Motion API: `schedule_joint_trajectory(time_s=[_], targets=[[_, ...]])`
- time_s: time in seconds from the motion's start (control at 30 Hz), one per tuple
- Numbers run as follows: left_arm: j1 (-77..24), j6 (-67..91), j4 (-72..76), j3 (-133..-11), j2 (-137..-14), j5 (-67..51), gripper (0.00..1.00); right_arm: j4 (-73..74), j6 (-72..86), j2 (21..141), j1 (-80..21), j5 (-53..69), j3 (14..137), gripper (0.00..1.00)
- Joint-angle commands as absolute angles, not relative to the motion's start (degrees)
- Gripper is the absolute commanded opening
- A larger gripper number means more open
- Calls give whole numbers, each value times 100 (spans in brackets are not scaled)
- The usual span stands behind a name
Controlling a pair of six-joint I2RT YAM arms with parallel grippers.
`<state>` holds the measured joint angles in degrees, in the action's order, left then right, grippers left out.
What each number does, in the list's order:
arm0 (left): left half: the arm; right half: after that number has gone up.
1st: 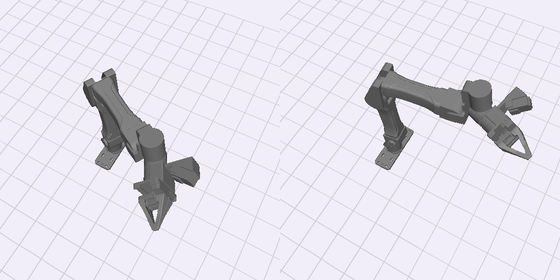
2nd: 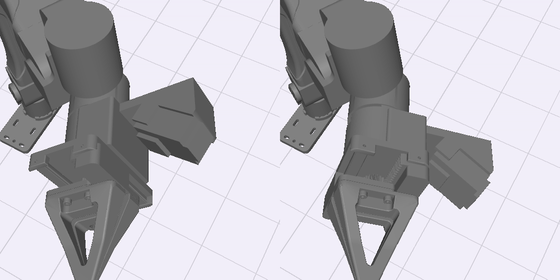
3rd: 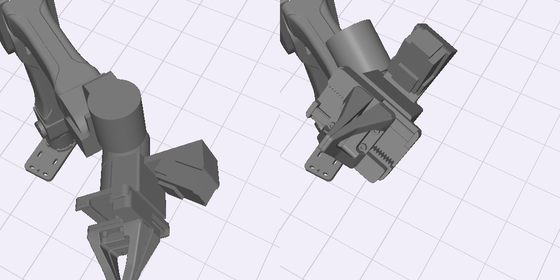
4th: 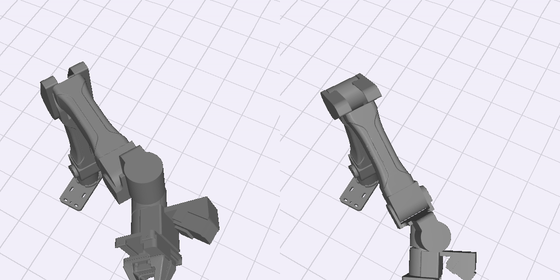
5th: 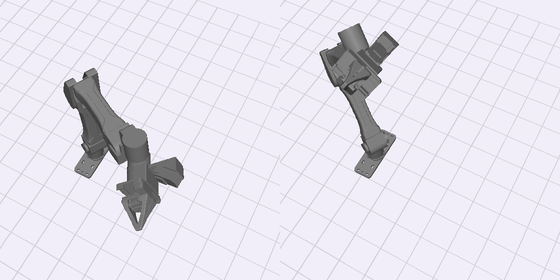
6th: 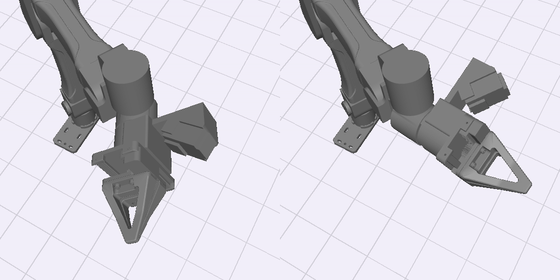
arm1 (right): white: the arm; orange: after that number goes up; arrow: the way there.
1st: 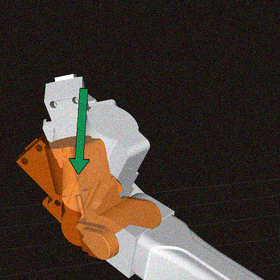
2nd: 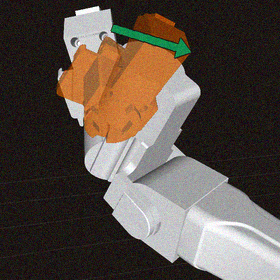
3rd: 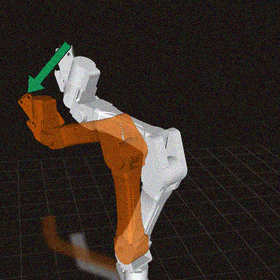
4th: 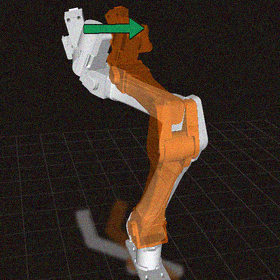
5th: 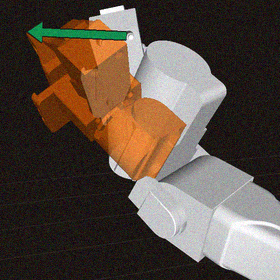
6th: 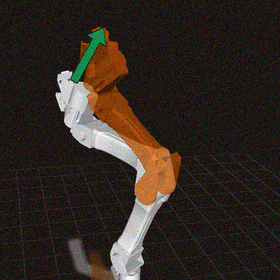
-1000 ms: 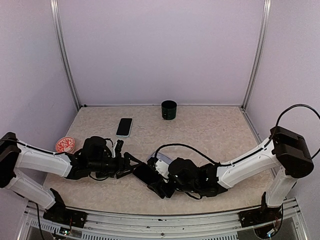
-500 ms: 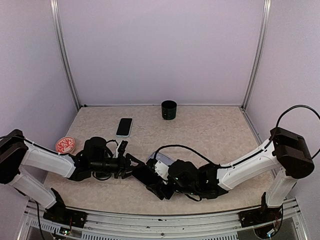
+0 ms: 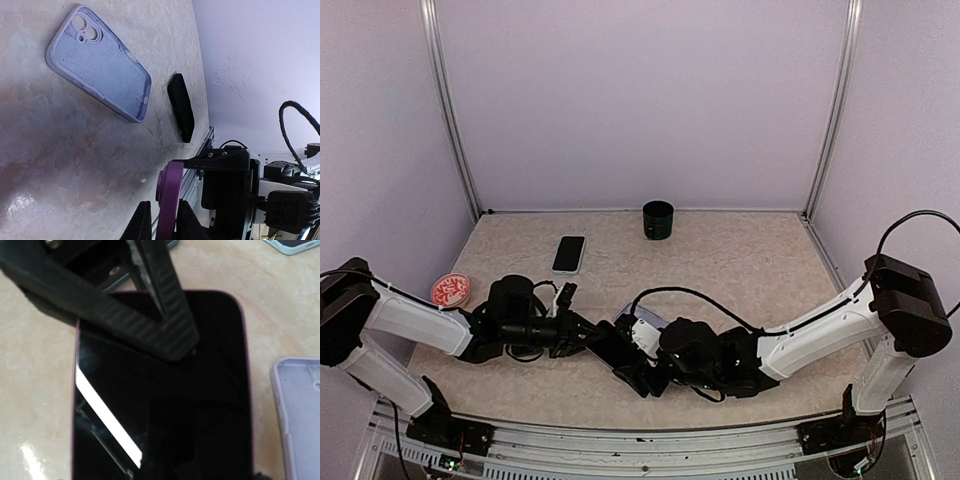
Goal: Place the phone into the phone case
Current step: Pass from the right arm to the left
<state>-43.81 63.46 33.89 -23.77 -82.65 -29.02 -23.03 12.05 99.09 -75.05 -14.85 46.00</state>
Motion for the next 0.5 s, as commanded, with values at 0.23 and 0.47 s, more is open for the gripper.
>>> schedule_joint_trajectory(time_s=[0.23, 0.47], targets=[[-4508, 6058, 3154, -2500, -8172, -2752, 0, -2337, 1300, 9580, -7567, -1792, 4630, 80], [-4535, 5958, 3206, -2580, -7909, -2722, 0, -2077, 1777, 8748, -7567, -2082, 4432, 99]])
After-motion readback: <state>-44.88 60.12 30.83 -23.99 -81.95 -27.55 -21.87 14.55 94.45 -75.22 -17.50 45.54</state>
